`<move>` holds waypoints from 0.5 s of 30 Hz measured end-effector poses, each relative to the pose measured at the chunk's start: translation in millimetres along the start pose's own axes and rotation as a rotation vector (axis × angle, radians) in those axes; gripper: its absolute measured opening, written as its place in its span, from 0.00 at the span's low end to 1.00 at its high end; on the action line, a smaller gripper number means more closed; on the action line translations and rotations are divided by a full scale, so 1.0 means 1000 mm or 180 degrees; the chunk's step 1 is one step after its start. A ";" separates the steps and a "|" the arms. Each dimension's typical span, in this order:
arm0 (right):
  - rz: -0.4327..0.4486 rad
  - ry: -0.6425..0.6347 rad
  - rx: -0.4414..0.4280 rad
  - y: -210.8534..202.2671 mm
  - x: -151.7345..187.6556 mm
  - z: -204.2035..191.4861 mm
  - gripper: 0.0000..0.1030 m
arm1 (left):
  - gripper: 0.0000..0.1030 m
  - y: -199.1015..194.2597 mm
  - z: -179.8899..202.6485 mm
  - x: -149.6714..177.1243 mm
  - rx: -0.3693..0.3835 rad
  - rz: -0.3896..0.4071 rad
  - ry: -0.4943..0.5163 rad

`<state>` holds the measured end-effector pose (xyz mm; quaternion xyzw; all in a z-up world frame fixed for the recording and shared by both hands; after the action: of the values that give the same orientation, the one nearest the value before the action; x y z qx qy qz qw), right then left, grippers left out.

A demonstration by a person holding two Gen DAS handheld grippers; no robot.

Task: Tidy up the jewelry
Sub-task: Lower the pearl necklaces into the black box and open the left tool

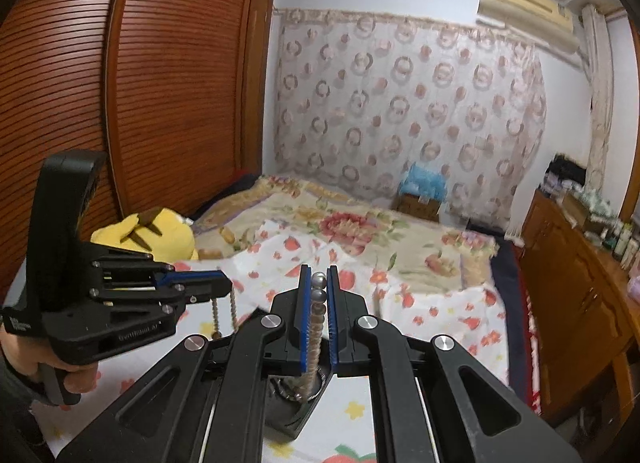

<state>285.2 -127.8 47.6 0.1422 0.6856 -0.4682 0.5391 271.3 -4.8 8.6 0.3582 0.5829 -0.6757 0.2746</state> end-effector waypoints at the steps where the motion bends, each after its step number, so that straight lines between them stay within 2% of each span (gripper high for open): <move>1: -0.0035 0.0021 -0.0023 0.004 0.006 0.000 0.08 | 0.04 0.003 -0.001 0.004 0.0001 -0.0023 0.0001; 9: -0.0337 0.0238 -0.0217 0.044 0.045 -0.002 0.09 | 0.04 0.030 0.000 0.039 0.0001 -0.0262 0.0028; 15: -0.0402 0.0291 -0.0237 0.048 0.054 -0.001 0.09 | 0.05 0.030 0.005 0.050 -0.0013 -0.0283 0.0109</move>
<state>297.2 -118.9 -23.2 0.0997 0.7341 -0.4684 0.4815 264.7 -12.8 -49.0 0.3429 0.6042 -0.6798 0.2350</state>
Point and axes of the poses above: each gripper's, at about its wrist camera, not at the fingertips, and y roughly the way its jaws point, z to its right, x to its underside, the point moved 2 cm from there along y, roughly the way its jaws point, and after that the axes turned 6 degrees about -x, right-handed, at the moved point
